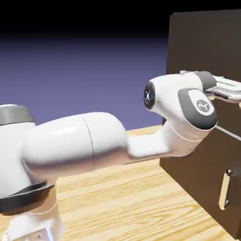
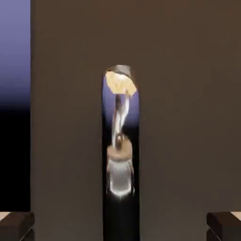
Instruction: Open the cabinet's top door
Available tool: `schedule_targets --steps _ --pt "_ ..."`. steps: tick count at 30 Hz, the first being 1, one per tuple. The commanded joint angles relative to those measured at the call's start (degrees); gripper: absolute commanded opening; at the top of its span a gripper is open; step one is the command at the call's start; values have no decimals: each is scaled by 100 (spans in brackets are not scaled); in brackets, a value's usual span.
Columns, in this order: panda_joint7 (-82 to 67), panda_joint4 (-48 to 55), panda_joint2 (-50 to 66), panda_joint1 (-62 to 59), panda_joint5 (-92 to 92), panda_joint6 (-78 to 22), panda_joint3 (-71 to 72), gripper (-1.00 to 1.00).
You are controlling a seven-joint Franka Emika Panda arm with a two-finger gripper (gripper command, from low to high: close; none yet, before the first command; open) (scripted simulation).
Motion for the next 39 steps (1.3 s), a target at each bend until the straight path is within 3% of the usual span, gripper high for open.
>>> schedule_targets --steps 1,3,4,21,30,39 --pt "-31 163 -10 208 -6 -38 -74 0" --pt "-86 455 -28 579 -16 -106 -205 0" --pt "-86 455 -28 579 -16 -106 -205 -100" --pt "1872 -2856 -1058 -2305 -1462 -2880 2088 -100" --pt "2321 -4604 -1581 -3930 -513 -4330 3820 -100" --pt "2408 -5553 -2151 -4655 1067 -5555 5688 -100"
